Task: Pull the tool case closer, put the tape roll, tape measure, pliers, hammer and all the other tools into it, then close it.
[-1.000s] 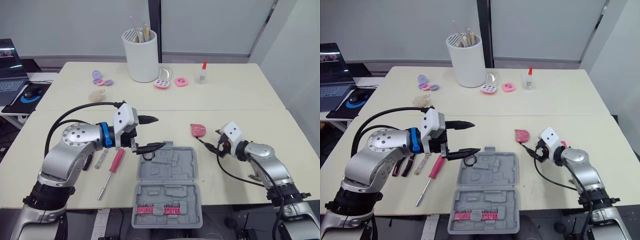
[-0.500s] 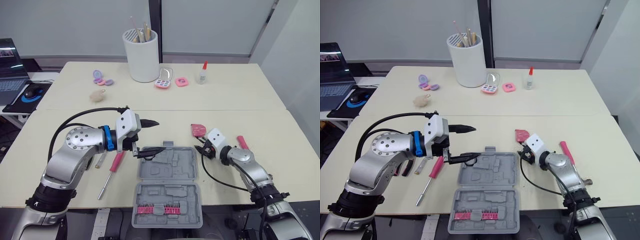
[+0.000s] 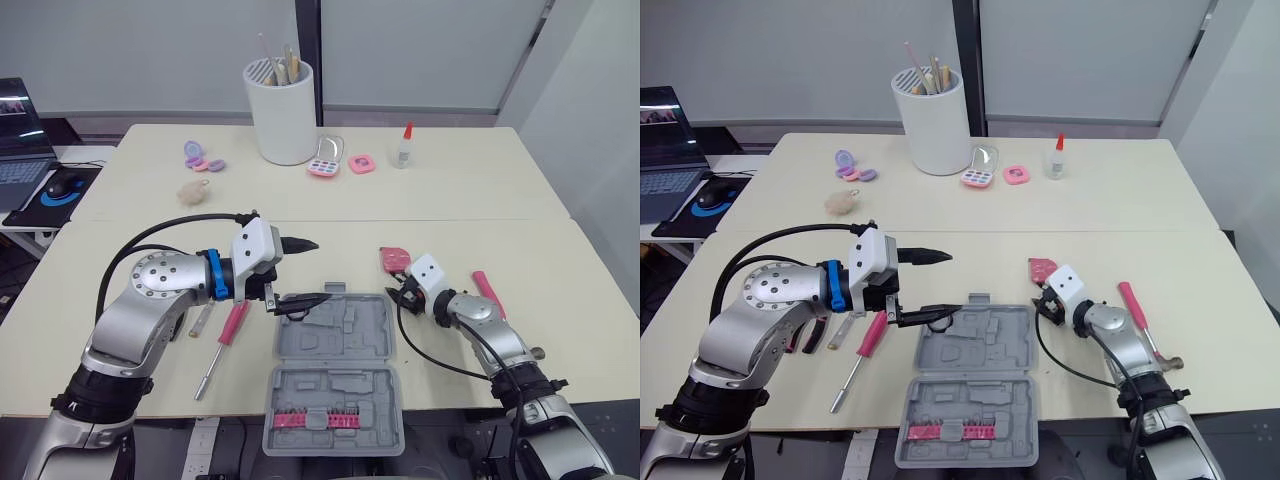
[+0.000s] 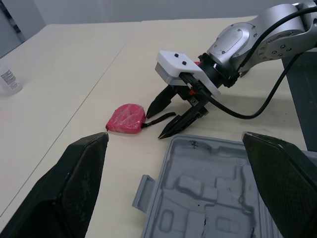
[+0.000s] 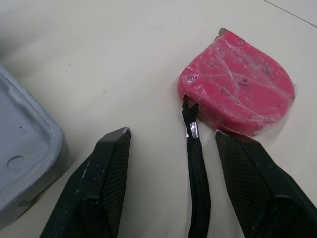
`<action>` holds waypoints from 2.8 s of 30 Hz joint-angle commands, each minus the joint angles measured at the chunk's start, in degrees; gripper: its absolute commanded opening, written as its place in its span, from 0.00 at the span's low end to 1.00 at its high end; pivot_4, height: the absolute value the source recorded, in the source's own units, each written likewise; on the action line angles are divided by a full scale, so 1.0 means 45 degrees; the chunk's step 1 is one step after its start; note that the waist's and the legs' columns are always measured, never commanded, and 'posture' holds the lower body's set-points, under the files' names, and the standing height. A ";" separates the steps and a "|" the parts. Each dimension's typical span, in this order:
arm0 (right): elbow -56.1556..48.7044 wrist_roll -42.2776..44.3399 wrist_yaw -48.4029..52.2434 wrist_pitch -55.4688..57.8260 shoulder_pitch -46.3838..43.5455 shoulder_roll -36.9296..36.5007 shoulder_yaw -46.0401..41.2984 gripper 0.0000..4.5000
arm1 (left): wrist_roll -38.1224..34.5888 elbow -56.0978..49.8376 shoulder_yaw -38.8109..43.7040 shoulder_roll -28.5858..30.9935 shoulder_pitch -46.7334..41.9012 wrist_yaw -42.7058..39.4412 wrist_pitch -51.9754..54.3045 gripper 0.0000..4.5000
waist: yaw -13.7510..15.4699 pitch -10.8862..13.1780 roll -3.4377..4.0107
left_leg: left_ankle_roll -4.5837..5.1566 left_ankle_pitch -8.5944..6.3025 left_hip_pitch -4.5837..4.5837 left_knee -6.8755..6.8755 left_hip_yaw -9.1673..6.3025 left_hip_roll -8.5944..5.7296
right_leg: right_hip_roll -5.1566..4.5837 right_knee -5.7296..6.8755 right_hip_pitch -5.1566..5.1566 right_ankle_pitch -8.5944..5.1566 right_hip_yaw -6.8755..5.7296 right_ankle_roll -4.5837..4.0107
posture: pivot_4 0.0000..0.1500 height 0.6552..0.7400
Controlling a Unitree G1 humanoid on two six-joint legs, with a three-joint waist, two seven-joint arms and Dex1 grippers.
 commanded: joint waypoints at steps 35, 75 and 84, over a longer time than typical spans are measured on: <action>0.0093 -0.0224 -0.0664 0.0309 0.0130 -0.0028 -0.0043 0.30 | -0.0043 -0.0502 -0.0089 -0.0060 -0.0301 0.0081 0.0064 1.00 | 0.0016 -0.0002 -0.0002 | 0.0000 0.0000 0.0002 -0.0001 -0.0004 0.0001 | 0.0001 -0.0004 0.0007 0.0001 -0.0004 -0.0001 | 1.00 1.00; 0.0433 -0.0079 -0.0750 0.0697 0.0003 0.1081 -0.0380 0.00 | 0.0063 -0.0452 -0.0123 -0.0060 -0.0103 0.0119 -0.0045 1.00 | -0.0043 -0.0005 -0.0007 | 0.0000 0.0000 0.0012 -0.0003 -0.0001 0.0033 | 0.0019 -0.0003 0.0005 0.0008 0.0004 -0.0014 | 1.00 1.00; -0.0778 0.0286 -0.0228 0.0811 0.0879 -0.0053 -0.0959 0.00 | -0.0176 -0.0737 -0.0247 -0.0202 0.0013 0.0128 0.0116 1.00 | 0.0064 -0.0005 -0.0007 | 0.0000 0.0000 0.0002 -0.0004 -0.0002 0.0013 | 0.0019 -0.0009 0.0005 0.0007 -0.0002 -0.0013 | 1.00 1.00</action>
